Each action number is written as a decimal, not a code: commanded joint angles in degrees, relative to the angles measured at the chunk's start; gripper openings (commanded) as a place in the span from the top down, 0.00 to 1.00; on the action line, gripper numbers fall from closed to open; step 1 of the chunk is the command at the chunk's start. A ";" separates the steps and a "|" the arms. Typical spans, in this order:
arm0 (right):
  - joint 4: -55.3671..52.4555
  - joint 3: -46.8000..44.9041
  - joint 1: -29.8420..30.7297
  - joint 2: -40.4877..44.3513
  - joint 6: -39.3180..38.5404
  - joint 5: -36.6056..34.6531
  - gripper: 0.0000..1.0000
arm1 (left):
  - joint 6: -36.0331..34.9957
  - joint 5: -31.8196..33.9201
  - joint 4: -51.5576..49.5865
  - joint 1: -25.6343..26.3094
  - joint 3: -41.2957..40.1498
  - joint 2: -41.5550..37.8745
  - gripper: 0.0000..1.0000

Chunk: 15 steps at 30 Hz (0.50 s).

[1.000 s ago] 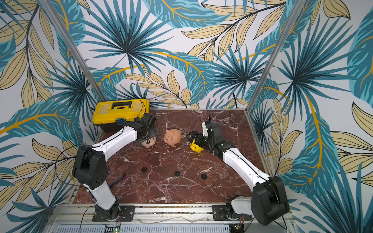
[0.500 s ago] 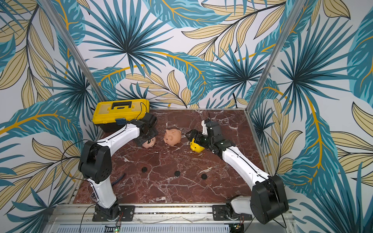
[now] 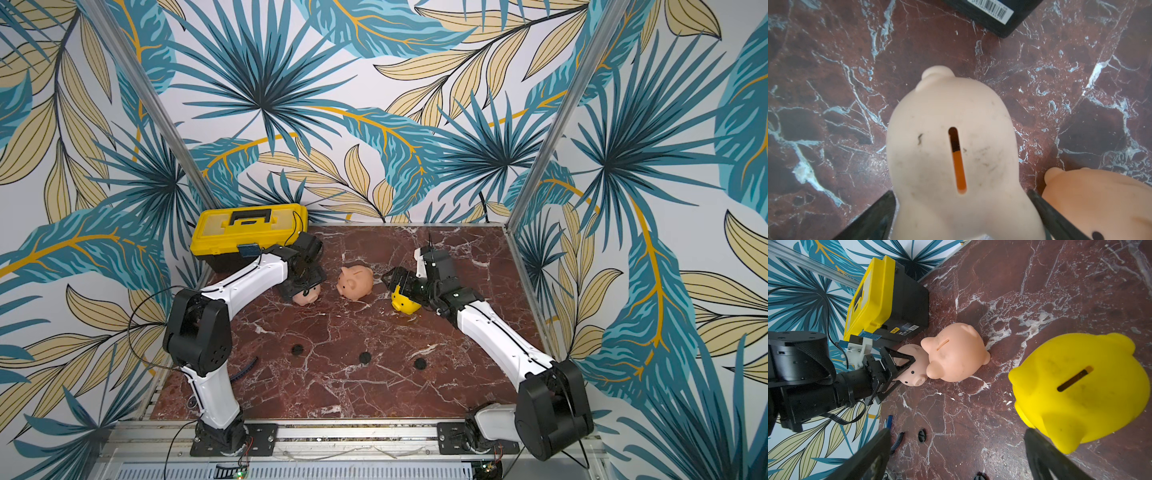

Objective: Close piggy banks
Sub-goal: Turn over the piggy bank at the center of the board.

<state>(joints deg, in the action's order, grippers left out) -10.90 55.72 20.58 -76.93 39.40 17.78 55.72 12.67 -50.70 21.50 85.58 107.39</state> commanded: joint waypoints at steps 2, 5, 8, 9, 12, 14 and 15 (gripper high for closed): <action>-1.01 0.44 0.32 0.23 -0.38 -1.08 0.01 | -5.28 -1.02 -0.89 -0.44 1.90 -0.25 0.08; -1.03 0.41 0.51 0.21 -0.19 -1.35 0.00 | -6.78 -0.32 -0.89 -0.51 1.48 -0.54 0.12; -1.06 0.44 0.72 0.20 0.20 -1.39 0.00 | -7.92 -0.27 -0.89 -0.66 1.34 -0.94 0.15; -1.05 0.42 0.87 0.24 0.24 -1.52 0.01 | -8.31 -0.21 -0.89 -0.65 1.31 -1.13 0.15; -1.00 0.50 1.13 0.15 0.47 -1.70 0.00 | -9.76 -0.35 -0.79 -0.64 0.93 -1.70 0.16; -1.06 0.52 1.31 0.17 0.60 -1.76 0.01 | -10.64 -0.81 -0.80 -0.60 0.56 -2.08 0.17; -1.04 0.52 1.45 0.23 0.62 -1.70 0.00 | -11.14 -1.33 -0.80 -0.63 0.47 -2.18 0.17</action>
<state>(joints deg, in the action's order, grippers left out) -11.05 55.72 21.54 -76.93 39.48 16.91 47.07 12.38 -51.27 21.30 85.65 106.96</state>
